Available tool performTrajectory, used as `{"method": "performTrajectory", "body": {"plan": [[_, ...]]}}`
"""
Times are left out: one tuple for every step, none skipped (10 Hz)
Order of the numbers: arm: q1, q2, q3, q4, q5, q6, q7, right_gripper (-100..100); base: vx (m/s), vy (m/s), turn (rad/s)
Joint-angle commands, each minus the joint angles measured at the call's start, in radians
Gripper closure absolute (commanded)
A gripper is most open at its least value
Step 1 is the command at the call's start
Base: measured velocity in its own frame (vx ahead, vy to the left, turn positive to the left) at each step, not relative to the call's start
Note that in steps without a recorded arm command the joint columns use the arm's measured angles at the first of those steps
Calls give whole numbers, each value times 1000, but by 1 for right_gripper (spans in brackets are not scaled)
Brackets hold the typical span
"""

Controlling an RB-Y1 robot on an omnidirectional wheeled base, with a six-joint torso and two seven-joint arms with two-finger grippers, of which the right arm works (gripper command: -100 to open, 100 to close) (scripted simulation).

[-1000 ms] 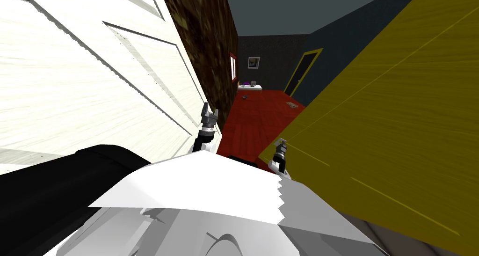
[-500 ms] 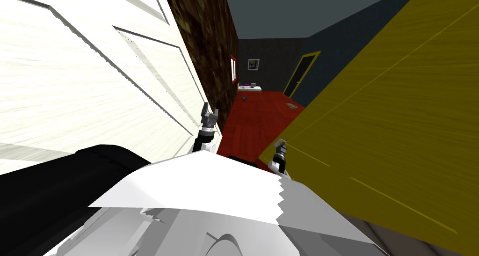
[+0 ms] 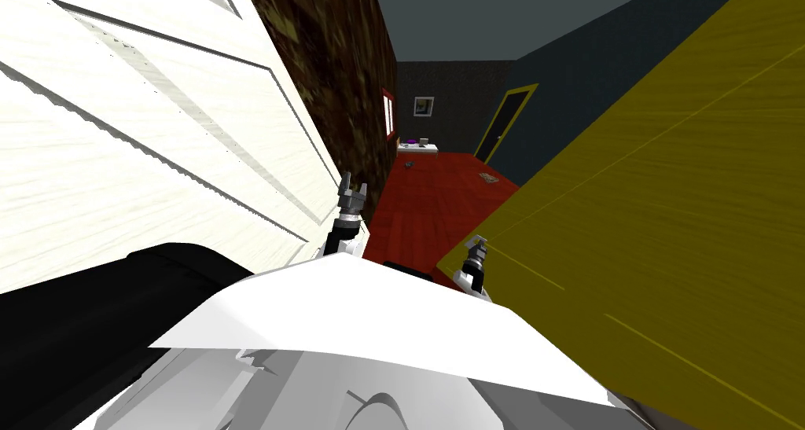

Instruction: Push the door open

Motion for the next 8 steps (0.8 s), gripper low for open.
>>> {"method": "performTrajectory", "body": {"plan": [[8, -6, -23, -20, -13, 8, 9, 100, 215, 2, -53], [8, -7, -34, -20, -20, 10, 13, 100, 204, 16, -63], [7, -8, -45, -20, -27, 11, 17, 100, 196, 41, -53], [7, -9, -55, -20, -34, 12, 21, 100, 189, 37, -56], [7, -9, -64, -20, -39, 13, 24, 100, 194, 19, -56], [6, -9, -75, -20, -46, 15, 27, 100, 205, 30, -59], [6, -8, -80, -20, -50, 15, 29, 100, 196, 12, -48], [20, -4, -75, -35, -46, 27, 29, 100, 84, -6, -24]]}}
